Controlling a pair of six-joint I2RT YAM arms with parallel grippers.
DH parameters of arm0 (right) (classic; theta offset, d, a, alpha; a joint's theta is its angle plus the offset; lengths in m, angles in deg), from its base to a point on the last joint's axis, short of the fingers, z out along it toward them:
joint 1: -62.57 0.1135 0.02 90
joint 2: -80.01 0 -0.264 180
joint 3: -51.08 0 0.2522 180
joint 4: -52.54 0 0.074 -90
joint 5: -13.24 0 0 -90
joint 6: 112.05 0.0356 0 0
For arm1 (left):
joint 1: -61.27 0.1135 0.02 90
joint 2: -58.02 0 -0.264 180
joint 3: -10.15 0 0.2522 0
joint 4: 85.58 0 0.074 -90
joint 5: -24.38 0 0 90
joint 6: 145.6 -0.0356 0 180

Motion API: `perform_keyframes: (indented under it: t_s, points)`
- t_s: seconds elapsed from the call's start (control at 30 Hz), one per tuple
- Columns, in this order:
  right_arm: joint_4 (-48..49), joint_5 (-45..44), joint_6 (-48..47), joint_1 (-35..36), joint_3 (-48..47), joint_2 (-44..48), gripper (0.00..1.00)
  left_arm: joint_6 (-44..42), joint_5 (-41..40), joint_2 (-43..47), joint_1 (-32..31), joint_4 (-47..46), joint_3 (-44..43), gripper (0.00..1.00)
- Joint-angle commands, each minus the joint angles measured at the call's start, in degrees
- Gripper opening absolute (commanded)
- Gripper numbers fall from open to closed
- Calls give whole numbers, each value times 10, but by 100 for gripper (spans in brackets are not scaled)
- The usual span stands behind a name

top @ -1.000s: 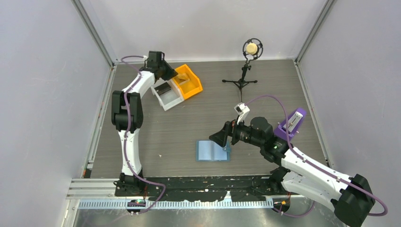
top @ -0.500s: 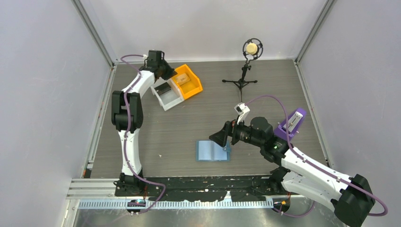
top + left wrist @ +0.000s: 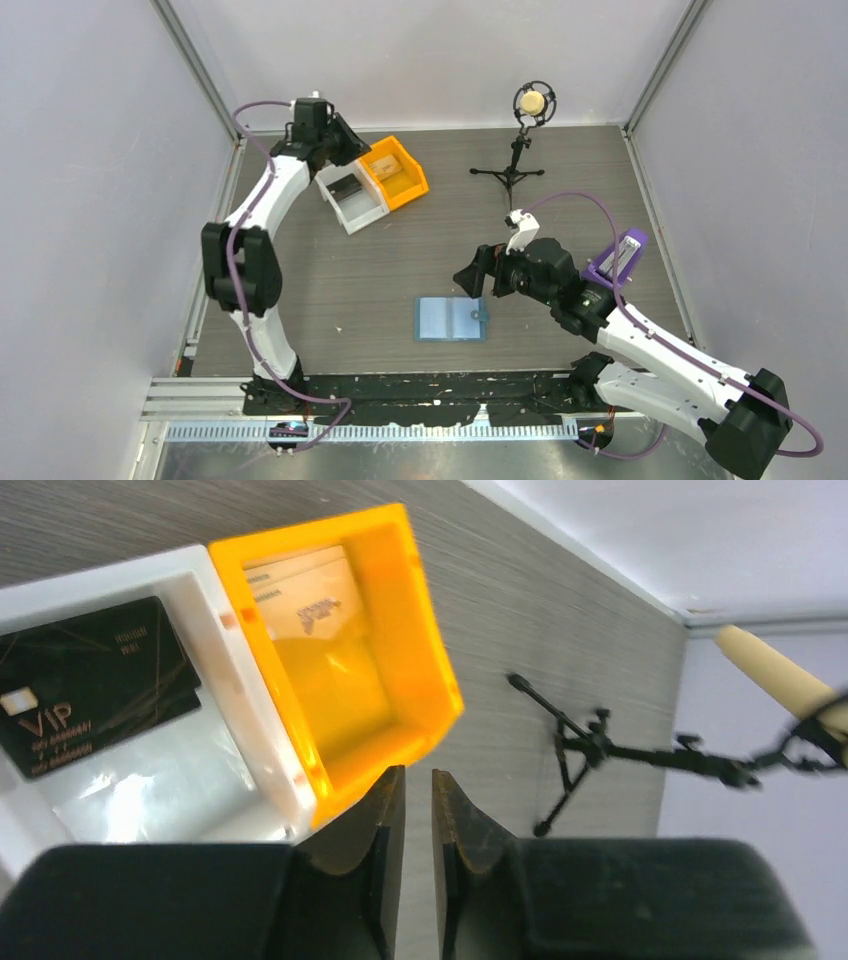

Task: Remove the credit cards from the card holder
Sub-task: Place the credit card in the storage box, then remove the credit card from the card holder.

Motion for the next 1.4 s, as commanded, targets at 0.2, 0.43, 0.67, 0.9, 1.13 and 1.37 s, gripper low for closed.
perform_keyframes:
  t_s: [0.2, 0.43, 0.67, 0.9, 1.13, 1.37]
  points:
    - [-100, -58, 27, 5, -8, 6, 93, -100, 56, 286, -35, 111, 190, 46]
    - [-109, -164, 78, 123, -20, -60, 92, -143, 81, 474, -43, 171, 318, 100]
    - [-103, -270, 163, 213, -57, -167, 88, -203, 33, 609, -43, 260, 390, 100]
    - [-94, -293, 180, 251, -112, -268, 85, -206, 18, 709, -43, 233, 509, 100]
    - [-126, -320, 185, 272, -182, -363, 82, -200, 36, 748, -43, 236, 530, 100]
    - [-146, -335, 197, 274, -210, -433, 82, -204, 26, 770, -43, 239, 530, 100]
